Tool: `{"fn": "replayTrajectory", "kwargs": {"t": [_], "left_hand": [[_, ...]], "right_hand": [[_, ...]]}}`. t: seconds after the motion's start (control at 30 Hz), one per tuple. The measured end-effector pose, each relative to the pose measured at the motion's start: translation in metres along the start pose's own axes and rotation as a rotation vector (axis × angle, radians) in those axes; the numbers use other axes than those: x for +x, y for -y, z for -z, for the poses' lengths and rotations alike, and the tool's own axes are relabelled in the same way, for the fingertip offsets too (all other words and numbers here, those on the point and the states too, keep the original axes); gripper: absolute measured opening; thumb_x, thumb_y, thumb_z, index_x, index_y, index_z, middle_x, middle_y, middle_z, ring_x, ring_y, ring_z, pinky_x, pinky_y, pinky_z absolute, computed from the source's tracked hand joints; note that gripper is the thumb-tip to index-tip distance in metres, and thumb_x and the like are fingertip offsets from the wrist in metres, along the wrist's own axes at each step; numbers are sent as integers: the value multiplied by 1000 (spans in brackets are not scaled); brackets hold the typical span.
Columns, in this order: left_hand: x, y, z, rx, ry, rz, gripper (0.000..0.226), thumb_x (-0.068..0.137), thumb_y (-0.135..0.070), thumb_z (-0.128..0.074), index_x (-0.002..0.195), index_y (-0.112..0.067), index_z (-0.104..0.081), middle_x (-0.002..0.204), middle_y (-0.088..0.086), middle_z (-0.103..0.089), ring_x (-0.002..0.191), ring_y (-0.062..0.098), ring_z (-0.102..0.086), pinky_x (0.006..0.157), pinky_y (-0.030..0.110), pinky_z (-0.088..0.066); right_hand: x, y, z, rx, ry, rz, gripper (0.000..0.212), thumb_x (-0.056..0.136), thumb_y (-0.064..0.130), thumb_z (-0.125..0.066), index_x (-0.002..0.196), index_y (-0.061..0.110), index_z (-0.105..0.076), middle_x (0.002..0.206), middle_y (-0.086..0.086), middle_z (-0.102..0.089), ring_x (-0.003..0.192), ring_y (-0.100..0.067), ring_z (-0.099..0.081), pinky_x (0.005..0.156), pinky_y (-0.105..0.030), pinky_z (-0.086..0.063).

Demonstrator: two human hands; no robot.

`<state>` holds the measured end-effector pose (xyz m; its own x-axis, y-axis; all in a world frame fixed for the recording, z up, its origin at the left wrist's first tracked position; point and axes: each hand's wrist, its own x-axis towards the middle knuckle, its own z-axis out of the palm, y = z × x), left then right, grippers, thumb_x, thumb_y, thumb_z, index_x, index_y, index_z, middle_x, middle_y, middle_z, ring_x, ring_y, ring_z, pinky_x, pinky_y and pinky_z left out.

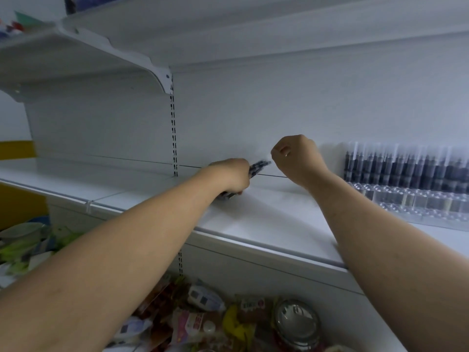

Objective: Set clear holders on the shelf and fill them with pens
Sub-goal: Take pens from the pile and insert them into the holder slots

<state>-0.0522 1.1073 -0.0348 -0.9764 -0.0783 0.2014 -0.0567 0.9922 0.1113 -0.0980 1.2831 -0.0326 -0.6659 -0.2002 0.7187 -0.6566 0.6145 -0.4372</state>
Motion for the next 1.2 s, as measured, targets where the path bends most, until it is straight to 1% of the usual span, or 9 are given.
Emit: {"fn": "replayTrajectory", "kwargs": {"t": [0.07, 0.23, 0.37, 0.4, 0.47, 0.57, 0.8, 1.03, 1.2], "left_hand": [[3, 5, 1, -150, -24, -25, 21, 103, -20, -53, 89, -7, -63, 79, 12, -72, 74, 34, -71, 70, 43, -57], [-5, 6, 6, -592, -73, -75, 20, 113, -22, -38, 114, -9, -52, 97, 11, -66, 62, 22, -68, 55, 29, -49], [-8, 1, 11, -853, -109, -69, 23, 113, -29, -37, 124, -17, -52, 98, 7, -57, 66, 21, -65, 63, 36, -58], [-8, -3, 13, -891, -129, -79, 23, 112, -29, -38, 125, -18, -54, 97, 6, -57, 67, 20, -61, 61, 34, -58], [-5, -14, 18, -952, -161, -125, 24, 112, -28, -39, 126, -18, -56, 92, 4, -56, 65, 18, -50, 50, 28, -47], [2, -43, 24, -1060, -145, -221, 23, 111, -25, -42, 125, -16, -58, 88, 3, -55, 61, 15, -44, 45, 23, -34], [11, -161, 25, -1146, -45, -440, 22, 112, -17, -44, 124, -6, -60, 84, 2, -60, 60, 15, -48, 45, 23, -33], [13, -276, 27, -1150, 68, -650, 20, 112, -19, -46, 119, -8, -61, 87, 5, -64, 63, 16, -53, 51, 27, -41], [14, -319, 19, -1129, 94, -720, 24, 112, -19, -45, 123, -4, -60, 88, 6, -65, 65, 17, -52, 52, 28, -41]], "right_hand": [[1, 2, 1, 38, -51, -10, 17, 90, 19, -60, 79, 23, -72, 73, 10, -71, 75, -21, -68, 69, -34, -58], [11, 3, 6, 55, -116, -43, 12, 95, 23, -59, 92, 23, -71, 80, 13, -68, 81, -21, -67, 69, -29, -51], [22, 7, 24, 39, -145, -31, 17, 97, 29, -59, 105, 21, -72, 94, 8, -70, 92, -17, -66, 77, -31, -52], [25, 9, 31, 21, -149, -10, 18, 97, 29, -58, 106, 22, -72, 95, 9, -71, 92, -17, -66, 78, -31, -53], [27, 9, 50, -59, -111, 41, 17, 97, 31, -59, 109, 24, -70, 96, 11, -71, 92, -18, -66, 78, -31, -53], [21, -3, 90, -208, -38, 82, 20, 99, 32, -59, 116, 26, -66, 97, 14, -68, 94, -18, -66, 84, -37, -57], [-16, -74, 199, -372, -110, 33, 20, 99, 31, -62, 116, 23, -68, 95, 13, -66, 93, -20, -68, 87, -46, -59], [-41, -127, 281, -447, -284, -28, 14, 97, 26, -62, 108, 23, -70, 89, 13, -66, 86, -18, -68, 79, -34, -56], [-48, -150, 298, -378, -432, -66, 12, 94, 19, -59, 96, 24, -70, 87, 9, -69, 81, -15, -67, 76, -33, -58]]}}
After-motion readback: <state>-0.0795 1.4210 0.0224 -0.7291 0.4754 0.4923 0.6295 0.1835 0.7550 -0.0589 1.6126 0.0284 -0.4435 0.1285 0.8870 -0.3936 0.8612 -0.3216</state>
